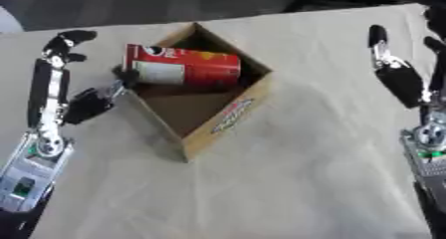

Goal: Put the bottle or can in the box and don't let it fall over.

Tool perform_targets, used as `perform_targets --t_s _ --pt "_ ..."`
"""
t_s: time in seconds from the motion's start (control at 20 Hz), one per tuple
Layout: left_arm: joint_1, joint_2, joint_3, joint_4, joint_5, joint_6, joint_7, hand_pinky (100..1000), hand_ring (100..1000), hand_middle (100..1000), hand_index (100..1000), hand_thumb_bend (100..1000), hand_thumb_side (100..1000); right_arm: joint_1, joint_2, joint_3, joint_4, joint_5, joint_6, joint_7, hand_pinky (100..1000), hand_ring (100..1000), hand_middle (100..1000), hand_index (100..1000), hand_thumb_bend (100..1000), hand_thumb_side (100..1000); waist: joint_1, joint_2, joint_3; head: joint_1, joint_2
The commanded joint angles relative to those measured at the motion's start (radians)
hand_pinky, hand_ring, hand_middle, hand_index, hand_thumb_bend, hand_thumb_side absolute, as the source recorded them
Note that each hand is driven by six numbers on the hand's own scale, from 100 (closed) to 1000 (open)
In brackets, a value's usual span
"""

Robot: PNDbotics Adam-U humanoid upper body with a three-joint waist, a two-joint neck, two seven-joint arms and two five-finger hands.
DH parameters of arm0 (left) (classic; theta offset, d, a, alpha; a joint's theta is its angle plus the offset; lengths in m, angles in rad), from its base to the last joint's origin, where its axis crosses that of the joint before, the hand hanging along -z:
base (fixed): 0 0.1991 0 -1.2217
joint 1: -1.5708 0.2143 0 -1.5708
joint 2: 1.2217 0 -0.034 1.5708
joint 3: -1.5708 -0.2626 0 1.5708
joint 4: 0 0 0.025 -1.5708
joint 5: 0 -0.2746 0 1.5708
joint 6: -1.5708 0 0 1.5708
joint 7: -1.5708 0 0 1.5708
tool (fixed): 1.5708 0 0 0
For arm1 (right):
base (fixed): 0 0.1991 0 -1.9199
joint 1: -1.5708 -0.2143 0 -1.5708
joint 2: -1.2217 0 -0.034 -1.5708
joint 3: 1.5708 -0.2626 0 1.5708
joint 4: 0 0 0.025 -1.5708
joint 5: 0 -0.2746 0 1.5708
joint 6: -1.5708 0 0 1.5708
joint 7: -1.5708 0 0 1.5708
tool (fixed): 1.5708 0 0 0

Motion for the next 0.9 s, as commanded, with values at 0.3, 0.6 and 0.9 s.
perform_targets --t_s 0.3,0.6,0.9 --pt "0.044 0.074 0.091 -0.066 0.041 0.044 0.092 699 894 749 768 640 623 -0.009 -0.022 -0.004 -0.011 -0.004 -0.001 -0.002 864 897 805 869 457 419 -0.004 -0.027 0.011 -0.008 -0.004" --pt "0.107 0.126 0.168 -0.088 0.070 0.081 0.145 701 906 762 773 559 668 -0.004 -0.025 -0.007 -0.011 -0.002 -0.001 -0.005 864 897 805 869 457 419 -0.001 -0.030 0.015 -0.016 -0.004" --pt "0.154 0.162 0.224 -0.101 0.088 0.085 0.177 704 913 768 774 467 694 -0.002 -0.027 -0.009 -0.012 -0.001 0.000 -0.007 863 896 805 869 460 416 -0.001 -0.032 0.017 -0.014 0.006"
